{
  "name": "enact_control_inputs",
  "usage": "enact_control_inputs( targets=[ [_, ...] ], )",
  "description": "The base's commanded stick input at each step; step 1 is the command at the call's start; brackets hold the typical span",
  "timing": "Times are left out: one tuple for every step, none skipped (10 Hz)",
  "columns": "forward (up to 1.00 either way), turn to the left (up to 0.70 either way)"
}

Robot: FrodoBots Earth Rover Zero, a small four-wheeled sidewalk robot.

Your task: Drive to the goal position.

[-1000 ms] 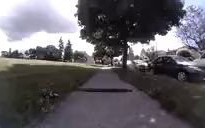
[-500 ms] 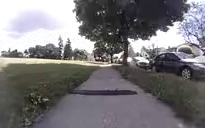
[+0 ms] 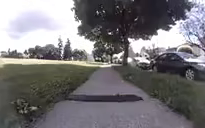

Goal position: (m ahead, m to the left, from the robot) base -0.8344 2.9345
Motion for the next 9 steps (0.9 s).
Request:
enact_control_inputs(
  targets=[
    [0.70,0.00],
    [0.70,0.00],
    [0.70,0.00],
    [0.70,0.00],
    [0.70,0.00],
    [0.70,0.00],
    [0.70,0.00],
    [0.70,0.00],
    [0.70,0.00]
  ],
)
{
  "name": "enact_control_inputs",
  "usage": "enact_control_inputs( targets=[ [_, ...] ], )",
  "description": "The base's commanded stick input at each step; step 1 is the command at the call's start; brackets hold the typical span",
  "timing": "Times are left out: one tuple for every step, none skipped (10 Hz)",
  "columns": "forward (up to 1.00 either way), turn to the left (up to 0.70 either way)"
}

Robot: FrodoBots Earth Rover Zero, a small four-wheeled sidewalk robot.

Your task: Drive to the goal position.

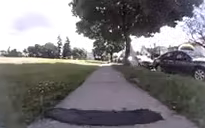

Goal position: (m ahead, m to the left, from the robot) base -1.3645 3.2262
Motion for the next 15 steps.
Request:
enact_control_inputs(
  targets=[
    [0.70,0.00],
    [0.70,0.00],
    [0.70,0.00],
    [0.70,0.00],
    [0.70,0.00],
    [0.70,0.00],
    [0.70,0.00],
    [0.70,0.00],
    [0.70,0.00],
    [0.70,0.00],
    [0.70,0.00],
    [0.70,0.00],
    [0.70,0.00],
    [0.70,0.00],
    [0.70,0.00]
  ],
)
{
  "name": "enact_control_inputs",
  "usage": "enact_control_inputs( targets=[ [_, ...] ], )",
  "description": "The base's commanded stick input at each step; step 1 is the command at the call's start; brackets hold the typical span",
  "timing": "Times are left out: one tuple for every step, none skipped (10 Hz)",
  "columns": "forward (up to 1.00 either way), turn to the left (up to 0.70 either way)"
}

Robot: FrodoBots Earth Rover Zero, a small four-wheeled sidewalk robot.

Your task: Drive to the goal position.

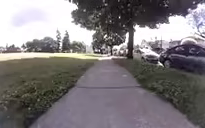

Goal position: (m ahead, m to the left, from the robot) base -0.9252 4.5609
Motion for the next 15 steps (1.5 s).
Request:
enact_control_inputs(
  targets=[
    [0.70,0.00],
    [0.70,0.00],
    [0.70,0.00],
    [0.70,0.00],
    [0.70,0.00],
    [0.70,0.00],
    [0.70,0.00],
    [0.70,0.00],
    [0.70,0.00],
    [0.70,0.00],
    [0.70,0.00],
    [0.70,0.00],
    [0.70,0.00],
    [0.70,0.00],
    [0.70,0.00]
  ],
)
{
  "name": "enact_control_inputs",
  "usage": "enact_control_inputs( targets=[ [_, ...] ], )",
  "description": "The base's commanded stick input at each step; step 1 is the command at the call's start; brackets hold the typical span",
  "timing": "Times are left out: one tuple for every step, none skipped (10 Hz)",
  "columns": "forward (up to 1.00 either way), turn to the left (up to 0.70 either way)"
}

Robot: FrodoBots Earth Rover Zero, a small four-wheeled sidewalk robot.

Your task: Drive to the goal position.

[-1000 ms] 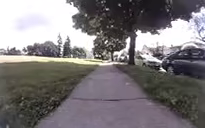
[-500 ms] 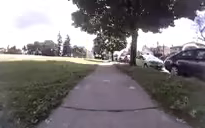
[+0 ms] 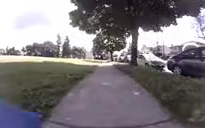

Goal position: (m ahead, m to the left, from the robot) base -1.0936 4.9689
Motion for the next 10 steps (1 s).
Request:
enact_control_inputs(
  targets=[
    [0.70,0.00],
    [0.70,0.00],
    [0.70,0.00],
    [0.70,0.00],
    [0.70,0.00],
    [0.70,0.00],
    [0.70,0.00],
    [0.70,0.00],
    [0.70,0.00],
    [0.70,0.00]
  ],
)
